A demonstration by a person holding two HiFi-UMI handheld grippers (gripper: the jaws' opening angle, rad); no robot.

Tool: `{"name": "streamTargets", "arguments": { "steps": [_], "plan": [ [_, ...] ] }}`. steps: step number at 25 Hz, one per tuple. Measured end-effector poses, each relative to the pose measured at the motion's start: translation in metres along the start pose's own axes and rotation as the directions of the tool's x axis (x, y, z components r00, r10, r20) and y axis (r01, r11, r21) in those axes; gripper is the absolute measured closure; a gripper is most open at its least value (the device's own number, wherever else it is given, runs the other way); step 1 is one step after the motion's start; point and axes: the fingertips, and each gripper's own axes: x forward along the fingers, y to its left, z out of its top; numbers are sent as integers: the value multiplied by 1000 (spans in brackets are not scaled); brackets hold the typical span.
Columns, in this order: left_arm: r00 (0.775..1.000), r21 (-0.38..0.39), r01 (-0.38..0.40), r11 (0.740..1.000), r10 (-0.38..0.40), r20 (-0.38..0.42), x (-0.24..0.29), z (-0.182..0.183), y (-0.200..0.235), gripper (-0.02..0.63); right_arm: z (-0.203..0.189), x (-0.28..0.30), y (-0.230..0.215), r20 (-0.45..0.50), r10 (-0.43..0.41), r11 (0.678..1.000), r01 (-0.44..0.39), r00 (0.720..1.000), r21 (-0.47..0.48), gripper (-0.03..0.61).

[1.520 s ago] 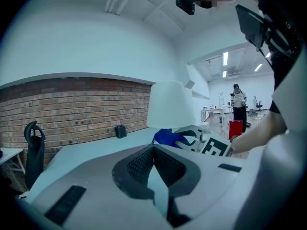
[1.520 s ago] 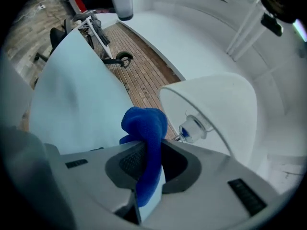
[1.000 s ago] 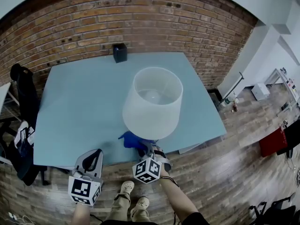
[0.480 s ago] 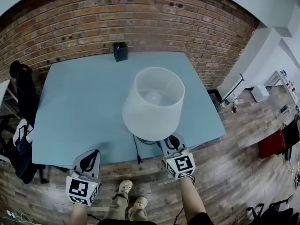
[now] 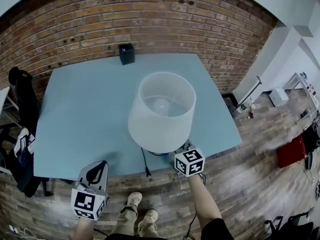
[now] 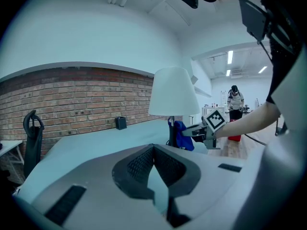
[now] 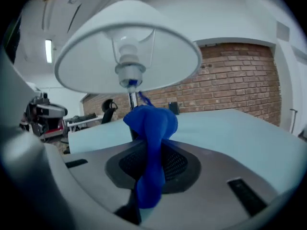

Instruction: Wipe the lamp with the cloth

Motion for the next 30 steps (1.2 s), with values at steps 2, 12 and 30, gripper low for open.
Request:
{"name": "streamTargets", "arguments": {
  "steps": [2, 12, 30],
  "plan": [
    [1000, -1, -5, 1000, 5, 0, -1, 1, -1, 605, -19, 5, 0, -101, -16, 999, 12, 995, -39, 514],
    [1000, -4, -29, 1000, 29, -2, -11, -4, -11, 604, -13, -14, -22, -73, 43, 977, -26, 996, 212, 514],
    [999, -45, -48, 998, 48, -15, 99, 21, 29, 604, 94, 25, -67, 333, 555, 460, -615, 762, 640, 515]
  ]
}}
